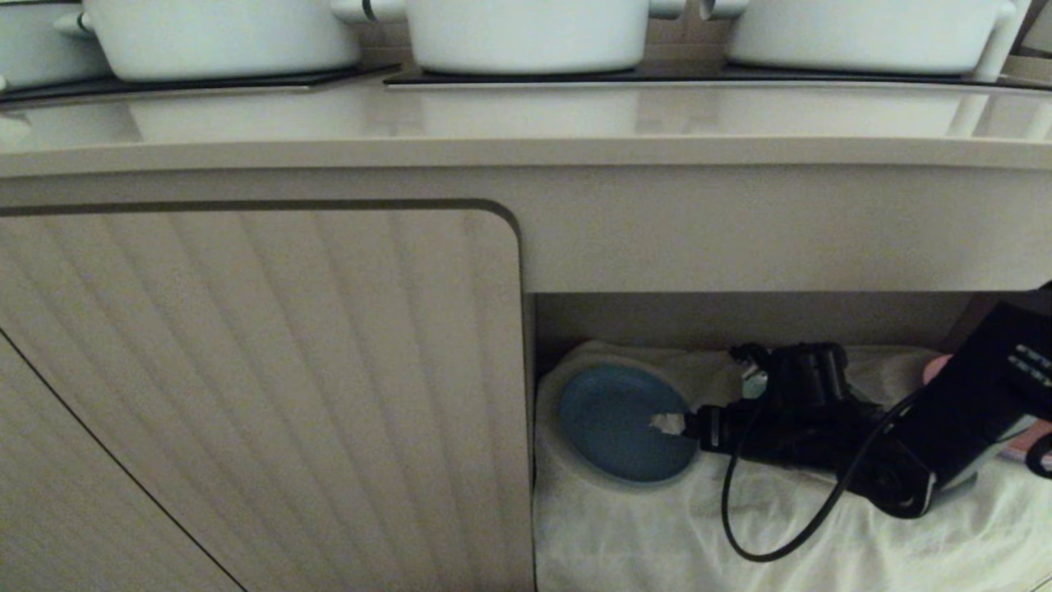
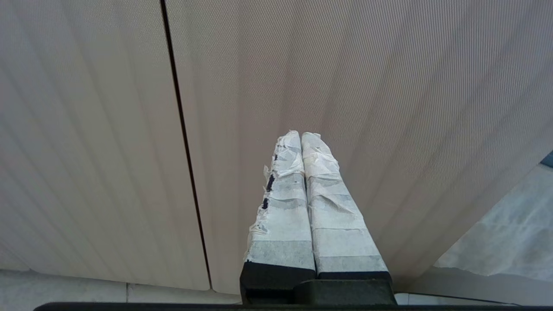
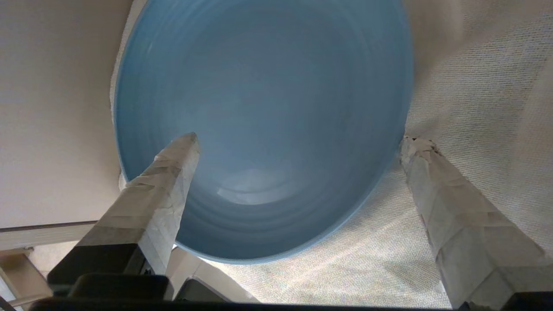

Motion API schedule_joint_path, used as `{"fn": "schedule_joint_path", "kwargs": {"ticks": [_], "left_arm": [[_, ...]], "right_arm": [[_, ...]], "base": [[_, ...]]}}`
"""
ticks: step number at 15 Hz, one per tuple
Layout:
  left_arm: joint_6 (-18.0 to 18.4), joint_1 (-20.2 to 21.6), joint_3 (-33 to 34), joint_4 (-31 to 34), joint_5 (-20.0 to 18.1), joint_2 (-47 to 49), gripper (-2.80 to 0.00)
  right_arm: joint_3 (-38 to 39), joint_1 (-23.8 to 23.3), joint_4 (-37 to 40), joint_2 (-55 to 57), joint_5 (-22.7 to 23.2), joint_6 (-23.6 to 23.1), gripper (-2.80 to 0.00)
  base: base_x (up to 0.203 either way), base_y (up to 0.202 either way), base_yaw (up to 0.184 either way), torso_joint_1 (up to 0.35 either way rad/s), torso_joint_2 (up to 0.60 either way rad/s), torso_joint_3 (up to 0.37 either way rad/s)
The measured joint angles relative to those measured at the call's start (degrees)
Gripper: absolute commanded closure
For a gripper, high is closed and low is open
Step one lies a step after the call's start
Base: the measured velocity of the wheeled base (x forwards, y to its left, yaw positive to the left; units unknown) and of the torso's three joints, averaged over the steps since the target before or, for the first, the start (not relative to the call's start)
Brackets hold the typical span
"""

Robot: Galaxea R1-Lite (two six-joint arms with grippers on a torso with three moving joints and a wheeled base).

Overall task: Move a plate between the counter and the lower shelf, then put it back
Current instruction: Pick up the plate in the cupboard

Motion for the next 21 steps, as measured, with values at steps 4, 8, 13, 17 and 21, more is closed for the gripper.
{"fn": "schedule_joint_path", "kwargs": {"ticks": [4, 8, 13, 17, 21], "left_arm": [[0.0, 0.0, 0.0, 0.0, 0.0, 0.0, 0.0], [0.0, 0.0, 0.0, 0.0, 0.0, 0.0, 0.0], [0.0, 0.0, 0.0, 0.0, 0.0, 0.0, 0.0], [0.0, 0.0, 0.0, 0.0, 0.0, 0.0, 0.0], [0.0, 0.0, 0.0, 0.0, 0.0, 0.0, 0.0]], "right_arm": [[0.5, 0.1, 0.0, 0.0, -0.1, -0.3, -2.8], [0.2, 0.1, -0.2, 0.5, -0.3, -0.4, -2.8], [-0.5, 0.1, -0.8, 1.3, -0.3, -0.4, -2.8], [-0.7, 0.0, -0.1, 1.5, -0.4, -0.6, -2.8], [-1.1, 0.0, -0.3, 1.8, -0.4, -0.5, -2.8]], "base": [[0.0, 0.0, 0.0, 0.0, 0.0, 0.0], [0.0, 0.0, 0.0, 0.0, 0.0, 0.0], [0.0, 0.0, 0.0, 0.0, 0.0, 0.0], [0.0, 0.0, 0.0, 0.0, 0.0, 0.0], [0.0, 0.0, 0.0, 0.0, 0.0, 0.0]]}}
